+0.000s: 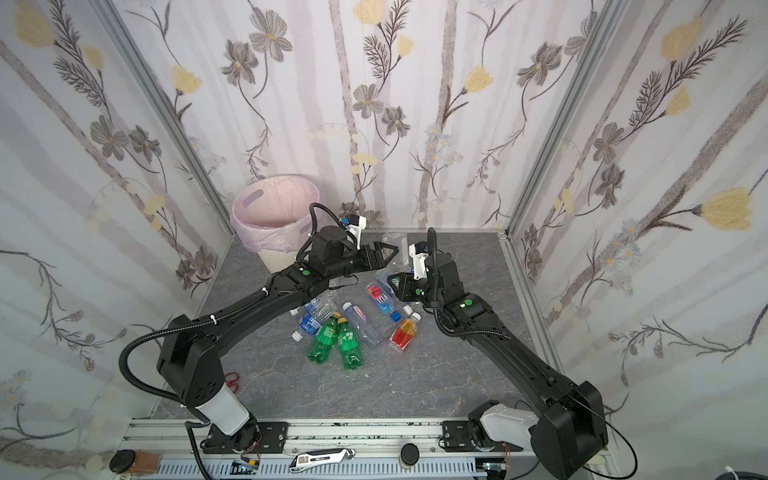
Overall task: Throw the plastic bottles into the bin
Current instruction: 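Lift the green-label bottle with the right gripper toward the left gripper, then carry the bottle over the bin with the left gripper while the right gripper withdraws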
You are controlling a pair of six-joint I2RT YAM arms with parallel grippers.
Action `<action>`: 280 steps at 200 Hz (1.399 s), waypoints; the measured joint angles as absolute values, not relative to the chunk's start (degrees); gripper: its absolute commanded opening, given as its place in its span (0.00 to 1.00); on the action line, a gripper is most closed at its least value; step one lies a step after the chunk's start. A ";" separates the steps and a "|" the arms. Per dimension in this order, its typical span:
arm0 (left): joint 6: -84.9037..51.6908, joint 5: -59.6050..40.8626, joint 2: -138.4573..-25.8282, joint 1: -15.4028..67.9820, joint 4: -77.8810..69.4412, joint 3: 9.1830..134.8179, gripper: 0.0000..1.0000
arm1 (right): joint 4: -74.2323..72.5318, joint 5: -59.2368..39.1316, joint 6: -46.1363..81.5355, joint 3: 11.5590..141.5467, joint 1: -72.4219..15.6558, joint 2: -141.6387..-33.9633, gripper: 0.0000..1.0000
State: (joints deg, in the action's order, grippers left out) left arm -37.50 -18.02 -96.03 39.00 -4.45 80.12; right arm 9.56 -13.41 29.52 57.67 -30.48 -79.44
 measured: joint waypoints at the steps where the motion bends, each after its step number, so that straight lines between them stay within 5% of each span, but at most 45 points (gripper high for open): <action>1: -37.50 -18.02 -96.03 39.00 -4.45 80.12 0.87 | 9.56 -13.41 29.52 57.69 -30.50 -79.48 0.29; 72: -37.56 -18.70 -95.83 38.92 -4.47 80.14 0.68 | 8.29 -13.74 29.28 59.66 -33.32 -81.45 0.30; 138: -38.59 -19.03 -95.09 38.61 -4.54 80.14 0.55 | 7.60 -13.50 29.04 59.88 -33.63 -81.52 0.44; 168: -37.91 -18.72 -94.80 37.67 -4.45 79.92 0.53 | 7.51 -13.54 28.73 59.88 -33.67 -81.47 0.60; 205: -37.80 -17.63 -93.54 35.14 -4.23 79.85 0.53 | 7.53 -13.08 28.08 59.90 -33.67 -81.21 0.99; 280: -36.16 -15.64 -88.77 28.62 -3.97 81.01 0.53 | 7.40 -11.57 26.41 62.89 -34.33 -79.42 1.00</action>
